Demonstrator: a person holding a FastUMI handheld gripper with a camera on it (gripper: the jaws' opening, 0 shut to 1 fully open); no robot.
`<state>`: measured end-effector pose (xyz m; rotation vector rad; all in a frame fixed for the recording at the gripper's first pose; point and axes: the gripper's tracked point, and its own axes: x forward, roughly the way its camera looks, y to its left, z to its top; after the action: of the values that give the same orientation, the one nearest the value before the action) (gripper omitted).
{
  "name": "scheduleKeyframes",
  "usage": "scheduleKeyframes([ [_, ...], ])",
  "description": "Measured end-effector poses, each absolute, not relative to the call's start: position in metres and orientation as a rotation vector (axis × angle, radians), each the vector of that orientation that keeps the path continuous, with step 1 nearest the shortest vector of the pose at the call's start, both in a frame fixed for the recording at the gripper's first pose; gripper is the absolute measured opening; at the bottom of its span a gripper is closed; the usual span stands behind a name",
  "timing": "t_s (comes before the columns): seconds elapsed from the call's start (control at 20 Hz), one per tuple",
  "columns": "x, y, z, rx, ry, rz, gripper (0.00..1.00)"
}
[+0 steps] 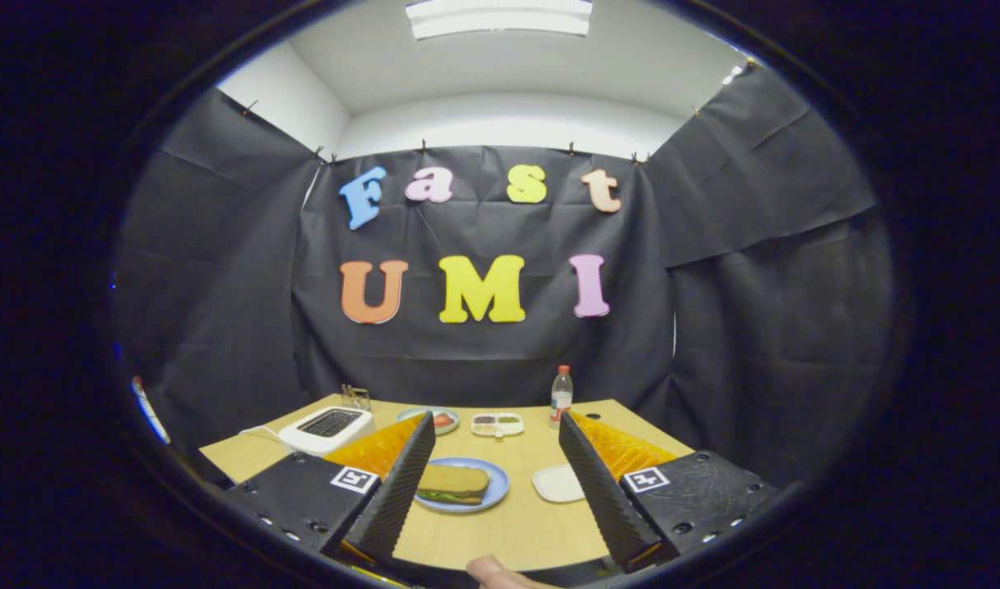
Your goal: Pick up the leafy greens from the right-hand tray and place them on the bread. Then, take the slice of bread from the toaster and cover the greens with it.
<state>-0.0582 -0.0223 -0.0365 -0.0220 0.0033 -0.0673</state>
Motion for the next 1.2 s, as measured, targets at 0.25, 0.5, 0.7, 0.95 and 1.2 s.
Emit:
scheduleKeyframes([
  [0.25, -0.089, -0.049, -0.038, -0.021, -0.012, -0.080, 0.93],
  [0.5, -0.105, -0.063, -0.034, 0.013, -0.046, -0.085, 0.93],
  [0.7, -0.107, -0.064, -0.040, 0.011, -0.027, -0.062, 0.93],
  [0.95, -0.114, -0.060, -0.037, 0.015, -0.031, -0.010, 0.93],
  [1.2, -0.116, -0.068, -0.044, 0.034, -0.021, -0.006, 0.93],
])
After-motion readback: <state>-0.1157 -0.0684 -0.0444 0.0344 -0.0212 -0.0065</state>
